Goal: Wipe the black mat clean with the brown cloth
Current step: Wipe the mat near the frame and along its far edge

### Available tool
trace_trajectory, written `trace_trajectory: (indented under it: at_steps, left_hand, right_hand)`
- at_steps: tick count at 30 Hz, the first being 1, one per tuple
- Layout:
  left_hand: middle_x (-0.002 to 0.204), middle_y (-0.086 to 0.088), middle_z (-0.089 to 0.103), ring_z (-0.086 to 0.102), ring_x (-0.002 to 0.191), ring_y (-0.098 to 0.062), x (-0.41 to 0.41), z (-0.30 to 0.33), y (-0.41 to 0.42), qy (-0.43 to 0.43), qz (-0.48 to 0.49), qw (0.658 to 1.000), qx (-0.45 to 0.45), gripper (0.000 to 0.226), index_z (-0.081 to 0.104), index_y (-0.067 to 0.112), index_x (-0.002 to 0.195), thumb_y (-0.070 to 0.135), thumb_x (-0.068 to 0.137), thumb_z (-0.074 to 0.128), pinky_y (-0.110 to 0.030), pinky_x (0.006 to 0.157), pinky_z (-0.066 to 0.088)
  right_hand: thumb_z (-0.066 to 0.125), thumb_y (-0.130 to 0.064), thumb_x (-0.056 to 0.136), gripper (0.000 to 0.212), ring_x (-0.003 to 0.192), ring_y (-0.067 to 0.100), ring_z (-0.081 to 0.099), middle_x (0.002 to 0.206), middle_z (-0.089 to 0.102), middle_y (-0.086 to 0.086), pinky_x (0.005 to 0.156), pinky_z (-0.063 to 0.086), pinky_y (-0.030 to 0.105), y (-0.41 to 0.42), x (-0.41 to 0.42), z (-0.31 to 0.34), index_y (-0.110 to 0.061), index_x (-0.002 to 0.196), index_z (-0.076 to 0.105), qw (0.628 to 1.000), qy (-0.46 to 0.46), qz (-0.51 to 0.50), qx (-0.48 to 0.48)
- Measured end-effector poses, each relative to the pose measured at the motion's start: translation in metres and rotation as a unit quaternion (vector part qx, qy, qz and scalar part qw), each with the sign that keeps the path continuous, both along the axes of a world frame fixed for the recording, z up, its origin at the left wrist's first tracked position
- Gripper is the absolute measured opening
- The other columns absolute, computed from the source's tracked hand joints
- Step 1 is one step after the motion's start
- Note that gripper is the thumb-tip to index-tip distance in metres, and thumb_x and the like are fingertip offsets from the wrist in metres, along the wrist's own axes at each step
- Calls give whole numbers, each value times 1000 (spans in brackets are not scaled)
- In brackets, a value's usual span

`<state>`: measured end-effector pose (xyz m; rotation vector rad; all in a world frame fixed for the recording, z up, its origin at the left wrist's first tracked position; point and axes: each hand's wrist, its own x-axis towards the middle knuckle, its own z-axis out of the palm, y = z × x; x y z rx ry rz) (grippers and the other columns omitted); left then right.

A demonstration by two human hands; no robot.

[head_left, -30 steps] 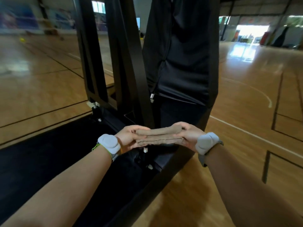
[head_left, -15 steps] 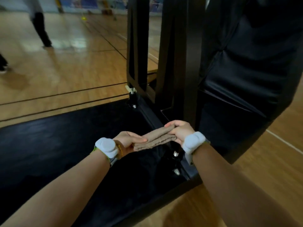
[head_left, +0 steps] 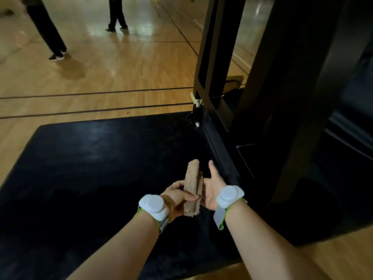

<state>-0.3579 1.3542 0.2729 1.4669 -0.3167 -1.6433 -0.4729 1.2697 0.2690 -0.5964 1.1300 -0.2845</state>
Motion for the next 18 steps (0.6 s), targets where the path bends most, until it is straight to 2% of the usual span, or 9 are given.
trace_trajectory:
  at_steps: [2,4,7,10,12,15,18]
  left_hand:
    - [100,-19,67,65,90,-40,-4,-22,-6,-31,24,999,25,53,59,19,108,-14,69,71,-54,67,54]
    - [94,-19,67,66,80,-40,-4,-40,-15,-46,36,998,36,54,55,22,107,-11,68,74,-54,63,55]
    - [88,-15,66,65,67,-33,3,-74,-26,-48,20,998,31,58,51,22,108,-9,67,78,-47,55,56]
    - [88,-9,63,64,73,-25,7,-98,-28,-63,-50,997,3,64,48,26,114,-4,67,80,-41,56,57]
    - [89,-6,62,65,73,-21,16,-131,-40,-72,-78,994,-2,67,47,21,120,-4,68,79,-38,58,58]
    - [86,-10,65,68,61,-20,19,-172,-51,-60,-102,993,4,64,46,18,119,-4,69,79,-36,55,57]
    - [109,-3,65,69,88,-21,17,-202,-58,-95,-172,980,-19,74,44,23,129,20,67,85,-42,75,57]
  right_hand:
    - [65,-78,63,86,105,28,64,113,69,12,91,51,40,1,12,-22,-14,121,64,1000,17,13,-4]
    - [72,-69,63,81,108,26,63,116,67,7,98,48,41,-4,25,-48,-20,127,60,996,76,15,-44]
    - [62,-75,68,79,112,26,60,122,64,3,103,44,41,-14,34,-84,-23,129,59,986,137,22,-90]
    - [49,-58,90,55,119,27,54,132,58,6,95,42,31,-19,32,-108,-23,133,54,980,170,20,-102]
    - [44,-54,95,54,123,27,51,135,54,7,90,40,27,-32,37,-141,-20,136,51,975,204,18,-90]
    - [39,-53,96,54,126,26,49,139,51,6,93,37,26,-43,37,-187,-21,138,49,972,219,4,-86]
    - [32,-50,99,52,127,28,47,141,49,7,93,37,27,-50,34,-209,-21,141,45,960,264,10,-94]
